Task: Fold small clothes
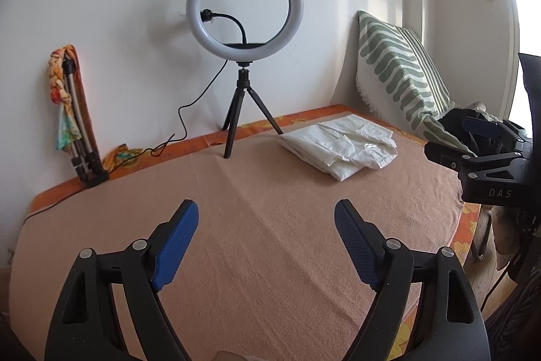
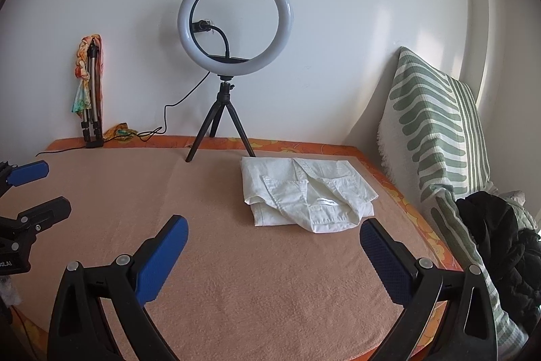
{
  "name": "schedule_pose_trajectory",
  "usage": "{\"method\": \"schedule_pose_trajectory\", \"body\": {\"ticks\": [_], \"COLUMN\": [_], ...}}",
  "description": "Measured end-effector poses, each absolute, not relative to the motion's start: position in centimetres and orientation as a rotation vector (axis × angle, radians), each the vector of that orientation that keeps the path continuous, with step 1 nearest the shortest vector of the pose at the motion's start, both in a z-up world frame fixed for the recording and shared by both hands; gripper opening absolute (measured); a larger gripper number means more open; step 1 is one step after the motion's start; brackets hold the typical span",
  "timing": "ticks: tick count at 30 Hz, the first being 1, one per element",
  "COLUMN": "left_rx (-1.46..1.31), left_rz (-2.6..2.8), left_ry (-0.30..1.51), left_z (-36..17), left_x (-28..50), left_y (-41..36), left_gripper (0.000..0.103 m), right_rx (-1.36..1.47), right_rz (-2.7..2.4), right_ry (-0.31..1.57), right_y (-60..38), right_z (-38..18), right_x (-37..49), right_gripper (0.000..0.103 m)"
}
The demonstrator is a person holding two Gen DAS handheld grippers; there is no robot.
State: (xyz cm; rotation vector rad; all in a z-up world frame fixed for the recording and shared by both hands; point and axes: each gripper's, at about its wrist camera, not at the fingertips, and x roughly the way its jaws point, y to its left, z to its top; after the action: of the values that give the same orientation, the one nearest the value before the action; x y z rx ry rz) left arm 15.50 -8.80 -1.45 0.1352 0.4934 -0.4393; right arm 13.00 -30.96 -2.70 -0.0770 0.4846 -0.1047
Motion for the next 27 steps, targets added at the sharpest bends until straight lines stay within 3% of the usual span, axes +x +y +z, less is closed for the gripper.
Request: {"method": "schedule_pose_trajectory", "body": {"ticks": [4, 8, 27], "left_rx": [0.144, 0.174, 0.177], "left_rz": [-0.405, -0.369, -0.327], "left_ry": [0.501, 0.475, 0.448], "left_z": [-1.7, -1.4, -0.8], "left_x": [15.2, 14.4, 13.3], "left_y": [-8.7, -8.6, -6.9], "left_gripper": [0.085, 0.102, 0.102], "right_rx": [-0.062, -0.08, -0.071], "right_rz": [-0.106, -0.107, -0.093], "right_ry": [0.488, 0.486, 0.469], "right_y": [-31.3, -30.8, -30.1], "right_z": [-3.2, -3.5, -3.3], "right_x": [13.3, 13.3, 13.2], "right_gripper": [0.103, 0.103, 0.103]}}
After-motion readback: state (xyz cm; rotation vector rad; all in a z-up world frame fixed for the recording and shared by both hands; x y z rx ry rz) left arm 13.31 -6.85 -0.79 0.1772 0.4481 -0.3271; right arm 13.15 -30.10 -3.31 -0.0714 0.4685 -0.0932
